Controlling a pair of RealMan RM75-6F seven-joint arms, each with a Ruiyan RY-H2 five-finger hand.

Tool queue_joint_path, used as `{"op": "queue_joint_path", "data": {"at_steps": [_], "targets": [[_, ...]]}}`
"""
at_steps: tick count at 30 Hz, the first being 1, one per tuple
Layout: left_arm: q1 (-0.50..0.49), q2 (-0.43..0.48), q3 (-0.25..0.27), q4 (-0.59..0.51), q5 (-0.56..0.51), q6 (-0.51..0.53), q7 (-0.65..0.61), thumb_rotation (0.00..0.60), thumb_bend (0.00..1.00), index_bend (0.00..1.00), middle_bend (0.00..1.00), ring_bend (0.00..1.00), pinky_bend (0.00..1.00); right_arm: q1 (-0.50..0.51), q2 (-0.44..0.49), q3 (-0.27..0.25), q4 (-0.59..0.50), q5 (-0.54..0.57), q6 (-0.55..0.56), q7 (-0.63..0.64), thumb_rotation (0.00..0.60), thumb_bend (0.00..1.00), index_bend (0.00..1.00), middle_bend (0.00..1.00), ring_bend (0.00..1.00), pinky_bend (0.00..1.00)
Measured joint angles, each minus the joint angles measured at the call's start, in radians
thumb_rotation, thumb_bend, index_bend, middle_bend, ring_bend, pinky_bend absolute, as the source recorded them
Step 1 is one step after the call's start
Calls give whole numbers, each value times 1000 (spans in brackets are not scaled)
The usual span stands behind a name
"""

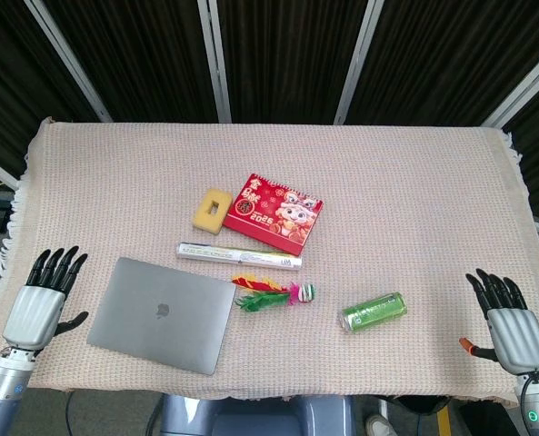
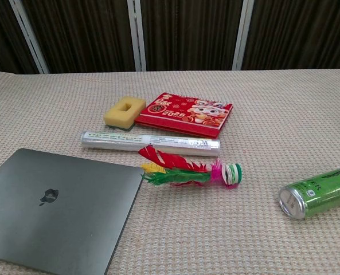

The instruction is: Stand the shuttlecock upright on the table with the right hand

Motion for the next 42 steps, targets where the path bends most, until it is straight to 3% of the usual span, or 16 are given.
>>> {"op": "queue_joint_path", "data": {"at_steps": [9,19,27,34,42], "targets": [[-2,-2,-1,4,-8,-12,2,600,39,0,0,0,3,7,-10,-1,6,0,-13,-7,600,96,19,0,0,0],[-12,1,-16,4,-32,-36,-24,600,39,0,0,0,4,84,-98,22,36,-79,-44,33,600,146,227,0,0,0],[-23,6,-26,4,-65,-72,-41,600,39,0,0,0,4,198,-188,64,-11,-105,-156,-106,600,157,272,0,0,0],[-29,14,-57,7,-116,-89,-67,600,40,0,0,0,4,301,-287,125,-48,21,-300,-257,600,184,249,0,0,0],[-47,29,-79,17,-163,-142,-125,600,40,0,0,0,4,398,-393,180,-71,216,-387,-462,600,184,244,0,0,0]]}}
